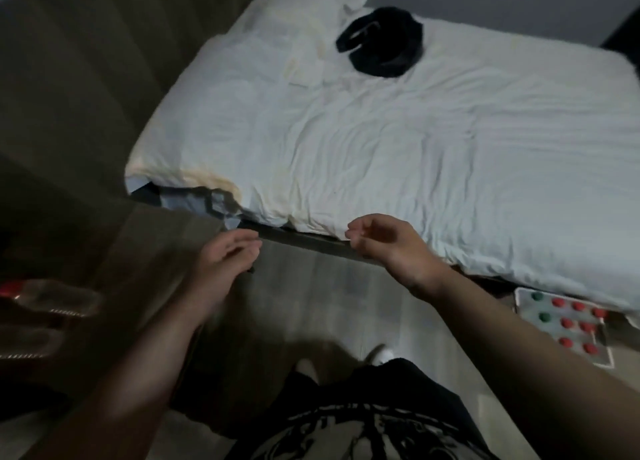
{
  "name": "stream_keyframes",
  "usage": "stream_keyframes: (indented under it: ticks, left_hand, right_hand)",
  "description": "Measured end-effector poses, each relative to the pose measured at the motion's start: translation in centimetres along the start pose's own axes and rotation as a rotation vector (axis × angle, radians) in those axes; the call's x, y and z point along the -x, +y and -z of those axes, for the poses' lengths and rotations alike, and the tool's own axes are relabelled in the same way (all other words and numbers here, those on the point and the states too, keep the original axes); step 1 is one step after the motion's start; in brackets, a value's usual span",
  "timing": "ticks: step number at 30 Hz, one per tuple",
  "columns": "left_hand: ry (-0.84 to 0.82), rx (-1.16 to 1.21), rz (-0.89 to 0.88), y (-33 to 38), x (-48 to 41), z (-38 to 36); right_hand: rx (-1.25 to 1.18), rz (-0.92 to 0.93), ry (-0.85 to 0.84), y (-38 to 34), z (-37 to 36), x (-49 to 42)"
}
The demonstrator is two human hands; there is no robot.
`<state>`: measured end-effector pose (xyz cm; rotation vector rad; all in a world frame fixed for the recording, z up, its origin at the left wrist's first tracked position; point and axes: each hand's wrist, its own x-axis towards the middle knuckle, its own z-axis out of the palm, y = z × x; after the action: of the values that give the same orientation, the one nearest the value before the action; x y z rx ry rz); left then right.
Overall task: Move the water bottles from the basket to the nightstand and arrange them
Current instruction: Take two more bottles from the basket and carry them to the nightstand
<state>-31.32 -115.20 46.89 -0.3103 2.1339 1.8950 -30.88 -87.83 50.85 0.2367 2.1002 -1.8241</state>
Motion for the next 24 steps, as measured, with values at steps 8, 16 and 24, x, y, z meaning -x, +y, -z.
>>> stream_keyframes:
  ticks: [8, 16, 24]
  left_hand:
    - [-0.277, -0.085, -0.016, 2.0, -1.9, -9.9]
    - [-0.389, -0.102, -0.006, 3.3, -0.6, -20.7]
    - [-0.357, -0.125, -0.018, 3.3, 1.2, -26.0]
  right_hand:
    - [-0.122, -0.052, 0.305, 5.3, 9.3, 7.3]
    - [-0.194, -0.092, 0.441, 9.0, 16.2, 12.4]
    - [-0.195, -0.063, 0.422, 10.7, 21.6, 14.5]
